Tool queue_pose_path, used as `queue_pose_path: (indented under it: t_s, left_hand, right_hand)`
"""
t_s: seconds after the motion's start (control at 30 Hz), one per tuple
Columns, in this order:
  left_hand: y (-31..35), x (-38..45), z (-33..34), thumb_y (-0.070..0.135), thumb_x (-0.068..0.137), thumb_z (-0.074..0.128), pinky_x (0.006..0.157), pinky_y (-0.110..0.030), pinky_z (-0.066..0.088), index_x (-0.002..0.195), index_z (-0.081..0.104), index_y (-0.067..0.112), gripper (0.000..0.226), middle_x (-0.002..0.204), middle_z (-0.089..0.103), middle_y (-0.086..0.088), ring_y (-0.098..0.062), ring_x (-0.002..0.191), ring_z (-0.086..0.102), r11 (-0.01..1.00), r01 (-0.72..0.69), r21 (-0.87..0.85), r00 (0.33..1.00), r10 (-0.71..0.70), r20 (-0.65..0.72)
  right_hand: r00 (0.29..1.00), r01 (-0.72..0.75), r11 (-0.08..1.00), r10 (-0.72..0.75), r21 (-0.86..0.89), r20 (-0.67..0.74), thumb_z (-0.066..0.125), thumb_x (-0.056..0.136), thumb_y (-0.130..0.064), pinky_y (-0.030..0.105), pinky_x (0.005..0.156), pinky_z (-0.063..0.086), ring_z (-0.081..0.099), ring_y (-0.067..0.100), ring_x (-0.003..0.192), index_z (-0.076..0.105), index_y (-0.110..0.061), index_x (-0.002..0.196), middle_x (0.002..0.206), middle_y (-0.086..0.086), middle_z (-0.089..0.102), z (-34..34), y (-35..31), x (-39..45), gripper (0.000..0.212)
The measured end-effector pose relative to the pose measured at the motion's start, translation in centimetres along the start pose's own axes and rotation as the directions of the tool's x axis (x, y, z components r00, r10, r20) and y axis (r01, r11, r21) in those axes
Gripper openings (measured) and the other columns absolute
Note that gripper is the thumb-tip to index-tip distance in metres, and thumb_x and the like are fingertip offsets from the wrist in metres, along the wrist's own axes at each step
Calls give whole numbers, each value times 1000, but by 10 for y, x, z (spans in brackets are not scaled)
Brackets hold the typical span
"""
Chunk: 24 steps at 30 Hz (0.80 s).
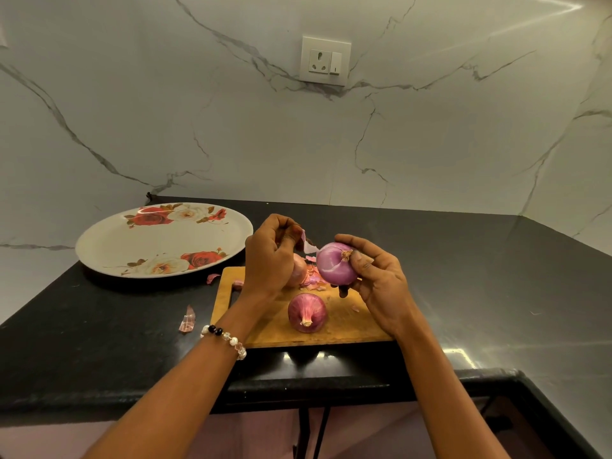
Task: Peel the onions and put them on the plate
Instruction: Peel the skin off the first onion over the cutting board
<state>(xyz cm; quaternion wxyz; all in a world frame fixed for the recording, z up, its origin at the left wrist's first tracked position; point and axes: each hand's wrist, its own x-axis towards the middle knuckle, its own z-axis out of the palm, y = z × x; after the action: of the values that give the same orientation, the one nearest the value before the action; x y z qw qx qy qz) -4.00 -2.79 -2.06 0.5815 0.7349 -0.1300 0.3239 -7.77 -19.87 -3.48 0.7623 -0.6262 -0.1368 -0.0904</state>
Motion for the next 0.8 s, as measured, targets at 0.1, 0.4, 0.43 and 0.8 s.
queue_pose_path:
  t_s: [0.1,0.4,0.43,0.8]
  left_hand:
    - [-3,9,-4,11,97,49,75,-19,54,101,58,14,10,89,61,8,-11,88,63,990,113,-85,987,-122,-109]
    - [-4,0,-4,14,89,64,69,-4,46,98,64,12,9,85,63,8,-2,75,59,967,-197,164,980,189,62]
    - [-4,-1,-4,12,89,64,69,-3,45,98,64,12,10,84,63,9,1,75,59,961,-225,158,971,207,121]
    - [-11,-1,4,14,86,60,74,-12,40,99,72,4,20,89,72,-9,-19,83,62,861,-452,233,871,370,322]
  right_hand:
    - [999,1,999,1,-48,41,56,89,-23,24,63,57,65,29,108,67,-16,119,115,1,70,2,0,-1,33]
    - [998,44,998,-45,-44,-44,57,86,-27,27,52,54,67,26,97,67,-17,118,113,-1,70,0,-1,-1,35]
    - [998,47,998,-49,-49,-47,57,85,-27,27,52,54,67,26,97,66,-17,119,113,-1,70,-1,0,-1,37]
    - [998,34,996,-38,-78,-50,57,86,-28,26,56,55,67,26,105,66,-22,119,112,-5,71,0,0,1,34]
